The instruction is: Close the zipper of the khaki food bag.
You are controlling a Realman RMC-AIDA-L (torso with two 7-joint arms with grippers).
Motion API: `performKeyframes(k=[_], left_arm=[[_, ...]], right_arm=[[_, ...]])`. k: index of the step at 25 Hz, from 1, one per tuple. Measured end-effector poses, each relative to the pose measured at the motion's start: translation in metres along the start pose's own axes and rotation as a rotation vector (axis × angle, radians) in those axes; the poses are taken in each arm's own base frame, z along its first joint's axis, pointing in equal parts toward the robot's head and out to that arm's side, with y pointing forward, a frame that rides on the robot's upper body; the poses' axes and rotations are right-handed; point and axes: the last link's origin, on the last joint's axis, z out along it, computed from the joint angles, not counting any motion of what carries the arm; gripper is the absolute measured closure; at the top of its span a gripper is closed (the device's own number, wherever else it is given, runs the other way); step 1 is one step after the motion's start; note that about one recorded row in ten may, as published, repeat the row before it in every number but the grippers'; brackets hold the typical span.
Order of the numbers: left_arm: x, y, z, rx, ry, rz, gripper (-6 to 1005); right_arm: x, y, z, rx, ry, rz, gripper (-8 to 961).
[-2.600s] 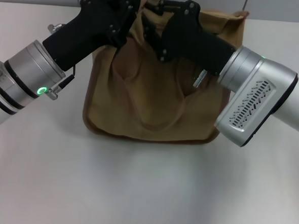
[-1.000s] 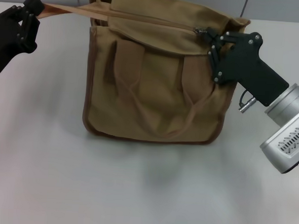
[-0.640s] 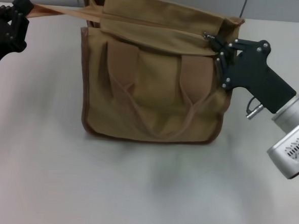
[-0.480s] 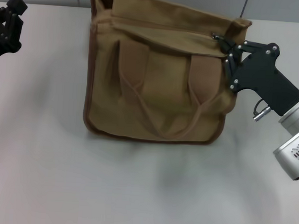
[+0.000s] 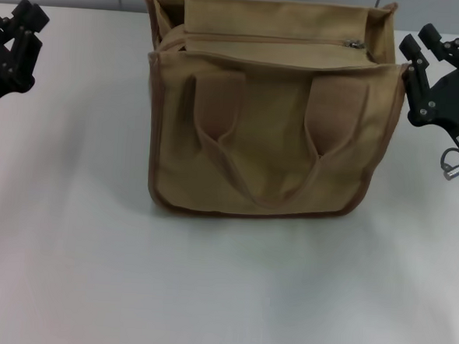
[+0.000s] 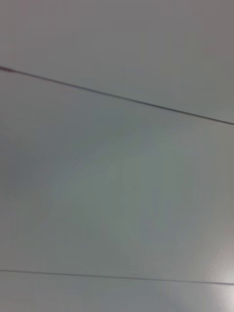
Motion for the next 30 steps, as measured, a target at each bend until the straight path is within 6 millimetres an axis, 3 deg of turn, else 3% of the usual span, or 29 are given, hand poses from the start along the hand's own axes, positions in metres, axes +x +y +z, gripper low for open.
performKeyframes(k=[1,5,10,17,20,25,27,30], left_arm=[[0.000,0.001,0.000,-0.004,-0.002,-0.001,955],[-0.001,0.002,0.000,-0.024,-0.016,0.001,950],[-0.001,0.017,0.008,-0.244,-0.145,-0.034,789],[0.015,0.028,-0.004,-0.373,-0.109,-0.043,596],[0.015,0.038,-0.015,-0.474,-0.161,-0.036,478],[0.005,0.051,-0.029,-0.589,-0.298,-0.026,291],[0.001,0.053,-0.034,-0.622,-0.351,-0.019,217],[-0.004,0.055,-0.039,-0.665,-0.417,-0.009,217]], right_arm=[[0.000,0.000,-0.001,-0.002,0.001,0.028,890],[0.001,0.001,-0.002,-0.002,0.008,0.047,724],[-0.002,0.002,-0.006,-0.021,-0.009,0.141,603],[-0.014,-0.007,-0.015,-0.145,-0.036,0.402,466],[-0.019,-0.004,-0.019,-0.246,-0.015,0.495,242],[-0.018,0.005,-0.026,-0.410,0.095,0.563,120],[-0.016,0.010,-0.030,-0.472,0.141,0.554,121],[-0.016,0.016,-0.033,-0.556,0.180,0.534,121]])
